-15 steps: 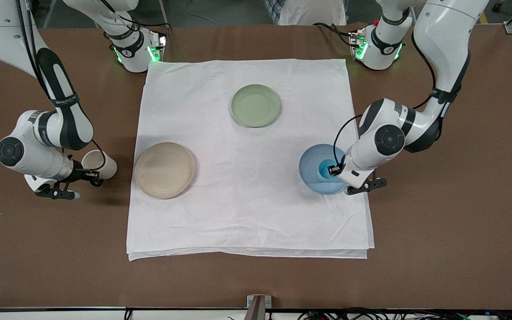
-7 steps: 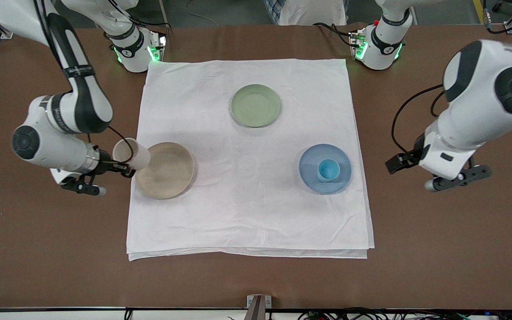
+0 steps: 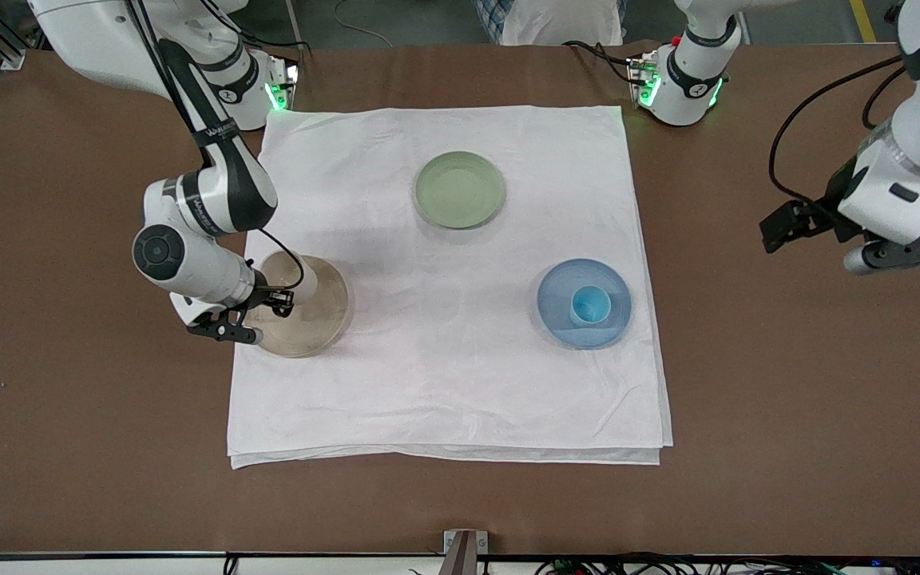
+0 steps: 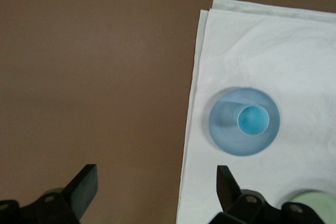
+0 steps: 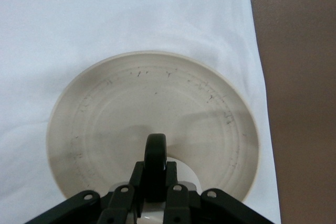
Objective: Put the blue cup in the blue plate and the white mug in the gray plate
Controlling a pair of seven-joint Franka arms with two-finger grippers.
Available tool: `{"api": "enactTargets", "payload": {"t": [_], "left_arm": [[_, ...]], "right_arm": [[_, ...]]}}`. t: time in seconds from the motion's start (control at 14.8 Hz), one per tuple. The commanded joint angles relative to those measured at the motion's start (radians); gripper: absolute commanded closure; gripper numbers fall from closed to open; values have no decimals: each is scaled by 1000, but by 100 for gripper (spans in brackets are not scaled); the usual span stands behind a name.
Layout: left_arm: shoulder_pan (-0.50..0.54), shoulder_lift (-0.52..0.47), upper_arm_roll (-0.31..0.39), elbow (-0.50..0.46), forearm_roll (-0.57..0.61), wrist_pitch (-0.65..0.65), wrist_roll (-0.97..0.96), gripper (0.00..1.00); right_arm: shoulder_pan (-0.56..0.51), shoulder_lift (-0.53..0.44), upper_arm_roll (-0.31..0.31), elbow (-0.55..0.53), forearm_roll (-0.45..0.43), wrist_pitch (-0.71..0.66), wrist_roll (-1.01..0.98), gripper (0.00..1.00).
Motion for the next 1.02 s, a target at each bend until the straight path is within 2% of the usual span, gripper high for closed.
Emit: {"api": "enactTargets", "payload": {"t": [0.0, 0.07, 0.14, 0.2, 0.34, 0.41, 0.75, 0.95], "left_arm": [[-49, -83, 74, -59, -41, -45, 63, 0], [-74, -105, 97, -72, -41, -55, 67, 0], [-88, -113, 112, -75, -41, -66, 67, 0], [-89, -116, 116, -75, -41, -78, 67, 0], [-89, -134, 111, -76, -41, -80, 69, 0], [-88, -142, 106, -85, -41, -81, 72, 0], [-88, -157, 105, -109, -42, -69, 109, 0], [-88, -154, 105, -109, -42, -57, 150, 0]], "right_arm": [[-8, 11, 6, -5, -16, 24, 5, 80], [-8, 13, 6, -4, -16, 29, 5, 63], [-8, 13, 6, -1, -16, 26, 5, 20], [-10, 13, 6, 4, -16, 21, 5, 0], [-19, 5, 6, 47, -16, -19, 1, 0], [-26, -3, 1, 91, -16, -81, -13, 0], [-150, -9, -3, 448, -22, -572, -221, 0], [-252, -99, -3, 472, -47, -674, -333, 0]]}}
